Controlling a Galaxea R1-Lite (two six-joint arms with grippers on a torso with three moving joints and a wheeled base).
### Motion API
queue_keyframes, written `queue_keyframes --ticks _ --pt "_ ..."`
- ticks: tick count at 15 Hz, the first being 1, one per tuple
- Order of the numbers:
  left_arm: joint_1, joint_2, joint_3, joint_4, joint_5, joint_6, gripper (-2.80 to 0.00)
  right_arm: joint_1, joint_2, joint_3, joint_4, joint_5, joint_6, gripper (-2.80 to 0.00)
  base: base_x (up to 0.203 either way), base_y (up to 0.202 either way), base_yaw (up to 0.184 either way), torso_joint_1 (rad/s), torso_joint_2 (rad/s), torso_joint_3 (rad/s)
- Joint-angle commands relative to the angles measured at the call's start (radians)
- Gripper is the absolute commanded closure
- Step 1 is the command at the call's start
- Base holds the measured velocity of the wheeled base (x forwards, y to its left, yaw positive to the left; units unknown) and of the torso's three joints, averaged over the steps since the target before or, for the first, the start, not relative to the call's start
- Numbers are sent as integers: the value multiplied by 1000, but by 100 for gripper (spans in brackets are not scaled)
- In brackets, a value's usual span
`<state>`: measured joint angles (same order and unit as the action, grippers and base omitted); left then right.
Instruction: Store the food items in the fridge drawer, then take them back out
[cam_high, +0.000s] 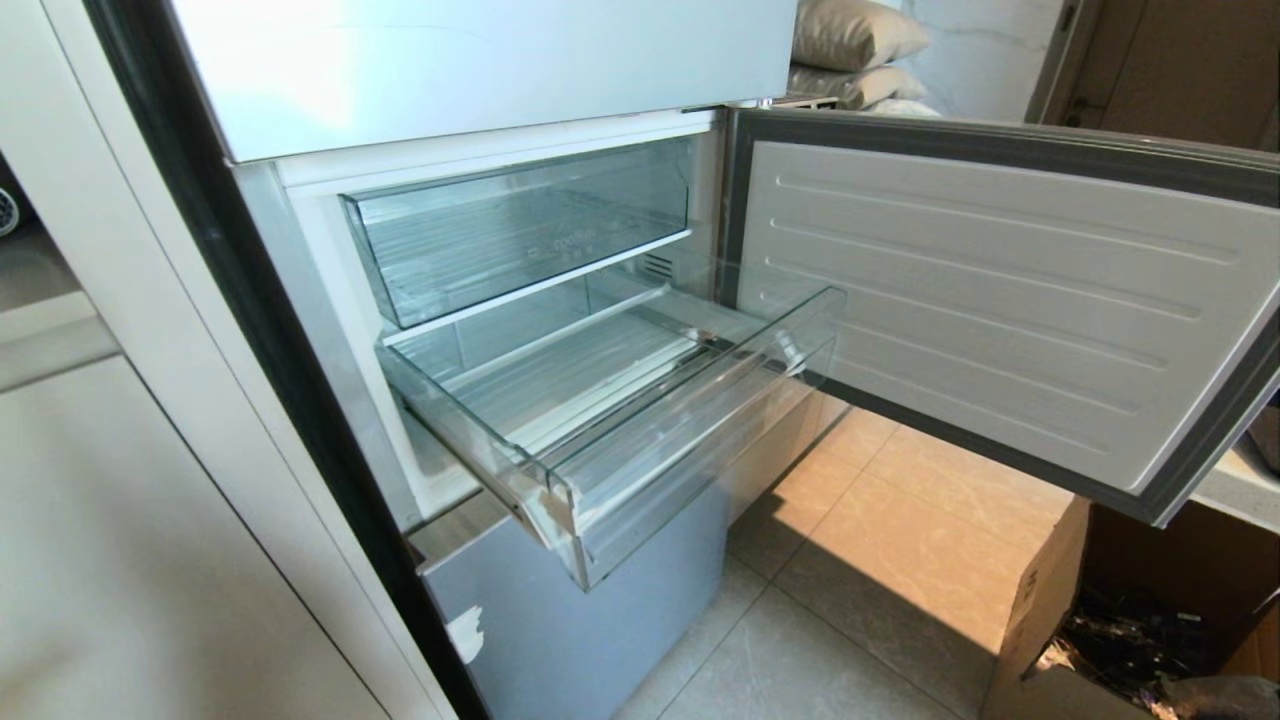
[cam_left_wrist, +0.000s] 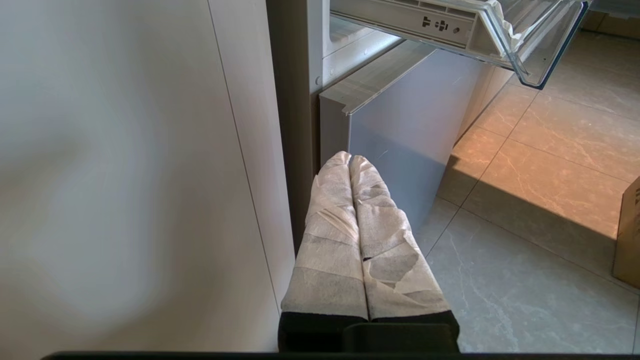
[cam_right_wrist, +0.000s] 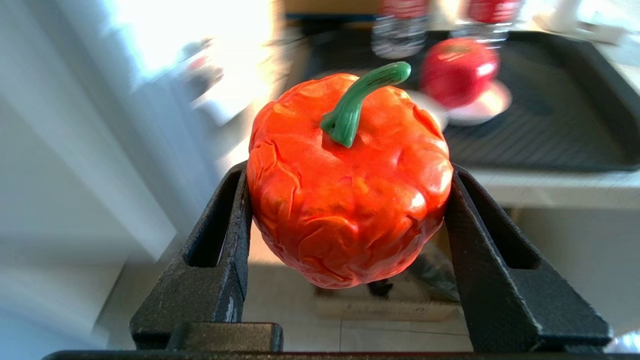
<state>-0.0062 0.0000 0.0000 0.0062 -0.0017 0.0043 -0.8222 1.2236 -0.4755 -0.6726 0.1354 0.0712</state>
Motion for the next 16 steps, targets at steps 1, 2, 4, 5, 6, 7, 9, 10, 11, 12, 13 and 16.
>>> queue_keyframes --ticks 1,2,4,5,6,7,9,10,11,12,13,16 --pt "0 0 0 0 0 2 0 71 -322 191 5 26 -35 0 0 0 0 0 0 0" --pt "0 0 0 0 0 0 0 165 -404 279 23 38 -56 0 0 0 0 0 0 0" --pt "0 0 0 0 0 2 0 440 -522 364 101 48 -74 0 0 0 0 0 0 0" --pt "0 0 0 0 0 0 0 564 -615 393 173 43 -78 0 0 0 0 0 0 0" --pt "0 0 0 0 0 0 0 647 -730 415 265 31 -83 0 0 0 0 0 0 0" --pt "0 0 0 0 0 0 0 703 -834 429 362 18 -87 0 0 0 0 0 0 0" --pt "0 0 0 0 0 0 0 780 -1014 443 541 -16 -90 0 0 0 0 0 0 0" --pt "0 0 0 0 0 0 0 800 -1085 447 589 -30 -91 0 0 0 0 0 0 0" --pt "0 0 0 0 0 0 0 811 -1156 451 617 -44 -96 0 0 0 0 0 0 0" --pt "0 0 0 0 0 0 0 820 -1207 460 634 -74 -124 0 0 0 0 0 0 0" --pt "0 0 0 0 0 0 0 826 -1227 470 657 -98 -198 0 0 0 0 0 0 0" --pt "0 0 0 0 0 0 0 830 -1224 476 676 -107 -192 0 0 0 0 0 0 0"
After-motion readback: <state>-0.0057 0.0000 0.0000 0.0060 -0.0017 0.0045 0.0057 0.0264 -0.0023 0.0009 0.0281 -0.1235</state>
